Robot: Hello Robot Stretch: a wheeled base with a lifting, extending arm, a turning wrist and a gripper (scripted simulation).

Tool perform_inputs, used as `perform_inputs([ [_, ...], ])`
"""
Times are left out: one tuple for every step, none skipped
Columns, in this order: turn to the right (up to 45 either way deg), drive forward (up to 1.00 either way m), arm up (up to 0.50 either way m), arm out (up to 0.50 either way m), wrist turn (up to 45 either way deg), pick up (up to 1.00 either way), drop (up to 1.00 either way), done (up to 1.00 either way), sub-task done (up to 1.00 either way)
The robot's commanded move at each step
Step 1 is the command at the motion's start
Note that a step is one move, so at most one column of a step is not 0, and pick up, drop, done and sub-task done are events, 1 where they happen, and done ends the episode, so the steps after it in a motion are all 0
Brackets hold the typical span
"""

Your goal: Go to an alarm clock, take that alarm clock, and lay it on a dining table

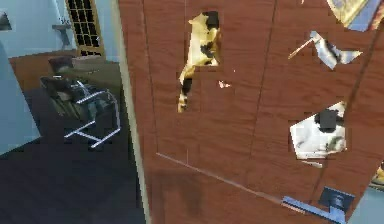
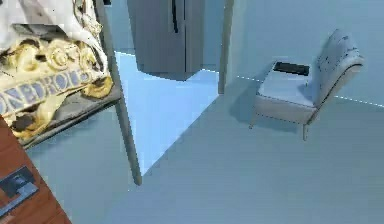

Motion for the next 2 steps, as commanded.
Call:
perform_inputs([
  [-33.0,0.0,0.0,0.0,0.0,0.0,0.0,0.0,0.0],
  [0.0,1.0,0.0,0.0,0.0,0.0,0.0,0.0,0.0],
])
